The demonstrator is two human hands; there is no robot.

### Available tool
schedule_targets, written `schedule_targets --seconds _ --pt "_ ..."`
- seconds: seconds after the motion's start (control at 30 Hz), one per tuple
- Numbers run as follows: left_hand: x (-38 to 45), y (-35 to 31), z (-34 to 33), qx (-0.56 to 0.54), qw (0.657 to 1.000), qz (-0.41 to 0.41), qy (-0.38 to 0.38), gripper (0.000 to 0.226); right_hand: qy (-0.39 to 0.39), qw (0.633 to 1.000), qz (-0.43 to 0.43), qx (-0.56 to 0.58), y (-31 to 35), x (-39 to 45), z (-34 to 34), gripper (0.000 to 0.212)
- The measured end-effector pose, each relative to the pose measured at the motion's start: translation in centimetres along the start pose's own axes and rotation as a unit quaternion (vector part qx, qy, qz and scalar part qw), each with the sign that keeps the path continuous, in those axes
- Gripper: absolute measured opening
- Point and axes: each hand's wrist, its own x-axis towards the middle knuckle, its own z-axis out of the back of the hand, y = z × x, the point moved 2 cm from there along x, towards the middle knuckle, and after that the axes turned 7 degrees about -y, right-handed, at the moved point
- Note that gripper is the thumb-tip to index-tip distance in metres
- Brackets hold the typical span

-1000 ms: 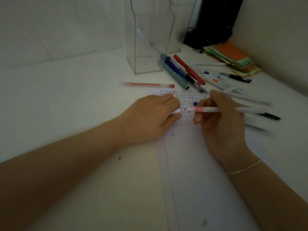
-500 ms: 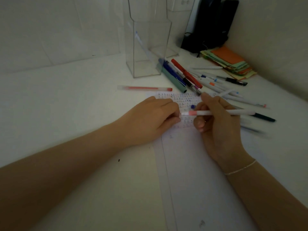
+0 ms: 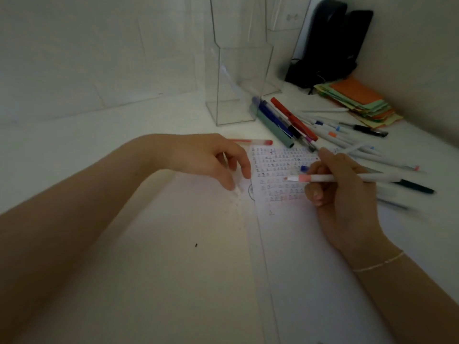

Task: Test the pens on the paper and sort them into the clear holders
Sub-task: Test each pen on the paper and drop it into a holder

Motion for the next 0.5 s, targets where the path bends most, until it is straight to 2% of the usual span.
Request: schedule_targets --seconds 0.1,0.2,0.27,0.37,0.5 --pt "-0.1 -0.2 -0.2 0.044 0.999 -0.017 0.015 0.028 0.010 1.000 0.012 -0.025 -0.1 0.1 -0.1 0.037" --pt "0.1 -0.1 -0.5 0.029 0.999 -0.028 -0.017 0.012 0.043 0.997 0.031 -0.048 -0.1 -0.1 -0.3 0.025" --pt "0.4 -0.2 -0.7 -0.016 0.998 -0.037 -0.056 0.010 0.063 0.996 0.037 -0.051 -0.1 -0.2 -0.5 0.022" --pt "0.6 -1.0 -1.3 -0.164 0.982 -0.044 -0.082 0.012 0.079 0.996 0.032 -0.021 0.2 -0.4 -0.6 0.021" --pt "0.6 -1.6 -2.1 -0.191 0.977 -0.064 -0.069 0.017 0.063 0.997 0.022 0.024 0.2 -0.3 -0.2 0.036"
